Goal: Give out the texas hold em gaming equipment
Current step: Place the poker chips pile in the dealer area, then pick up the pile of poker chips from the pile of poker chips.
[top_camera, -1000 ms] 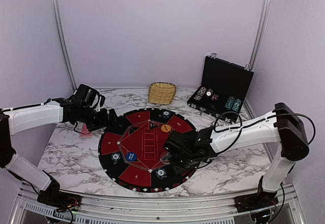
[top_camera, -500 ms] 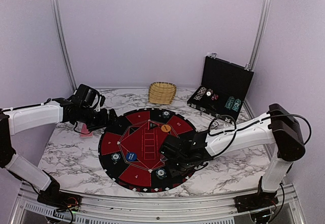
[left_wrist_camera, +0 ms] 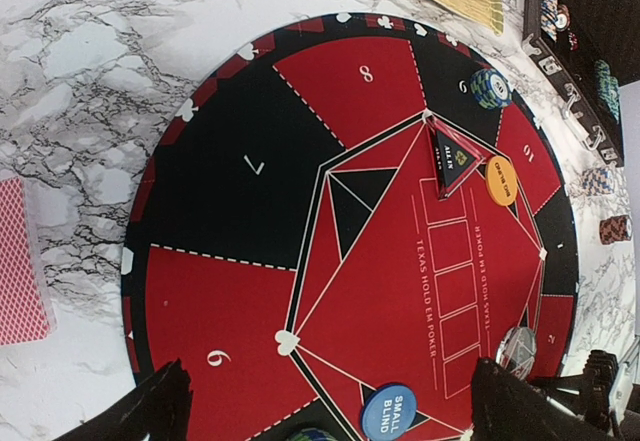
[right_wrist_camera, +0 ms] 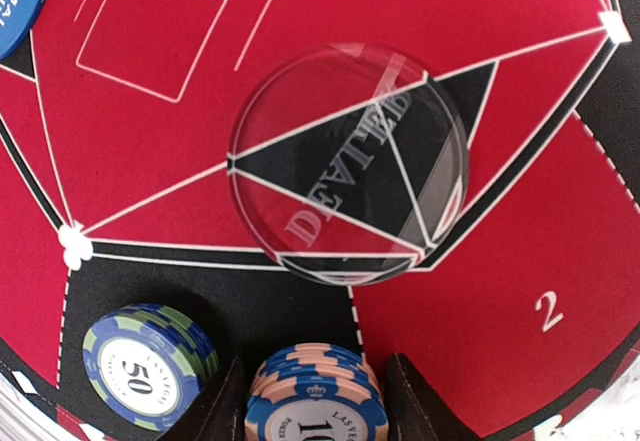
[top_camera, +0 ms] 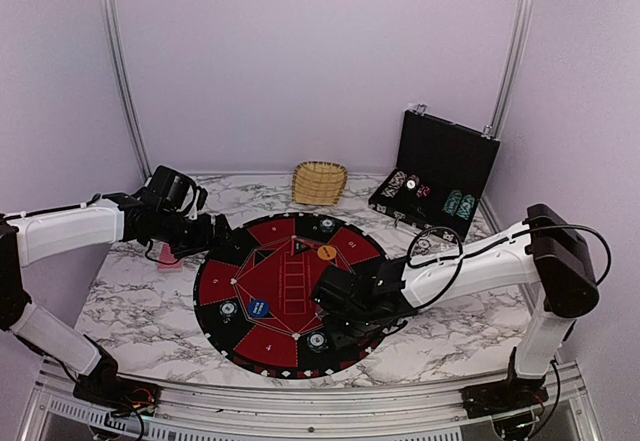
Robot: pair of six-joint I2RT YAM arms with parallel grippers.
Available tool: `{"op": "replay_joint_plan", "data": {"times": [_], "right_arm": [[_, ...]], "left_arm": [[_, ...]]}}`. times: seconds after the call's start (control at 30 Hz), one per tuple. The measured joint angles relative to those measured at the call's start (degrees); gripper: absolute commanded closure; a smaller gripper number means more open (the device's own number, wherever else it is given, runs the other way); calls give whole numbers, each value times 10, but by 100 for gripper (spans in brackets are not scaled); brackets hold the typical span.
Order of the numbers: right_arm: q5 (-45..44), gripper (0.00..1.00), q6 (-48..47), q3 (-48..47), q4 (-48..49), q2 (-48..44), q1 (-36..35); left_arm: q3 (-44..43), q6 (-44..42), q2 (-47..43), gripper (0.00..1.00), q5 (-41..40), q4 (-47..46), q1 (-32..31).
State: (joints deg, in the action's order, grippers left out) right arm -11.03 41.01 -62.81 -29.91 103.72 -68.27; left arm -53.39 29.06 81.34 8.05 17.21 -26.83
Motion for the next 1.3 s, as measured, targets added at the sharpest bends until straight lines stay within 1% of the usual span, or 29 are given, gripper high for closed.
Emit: {"op": "replay_joint_plan", "data": {"times": [0.57, 0.97, 1.1, 1.3], "right_arm": [[-4, 47, 5, -2, -22, -8, -1], [20, 44, -3, -26, -39, -48, 10], [19, 44, -17, -28, -53, -83, 51], [-7, 44, -60, -46, -75, -138, 185]], "left_arm": [[3, -1, 0, 1, 0, -2, 0], [3, -1, 0, 1, 3, -2, 0], [3, -1, 0, 1, 5, -2, 0], [3, -1, 0, 1, 5, -2, 0]]}}
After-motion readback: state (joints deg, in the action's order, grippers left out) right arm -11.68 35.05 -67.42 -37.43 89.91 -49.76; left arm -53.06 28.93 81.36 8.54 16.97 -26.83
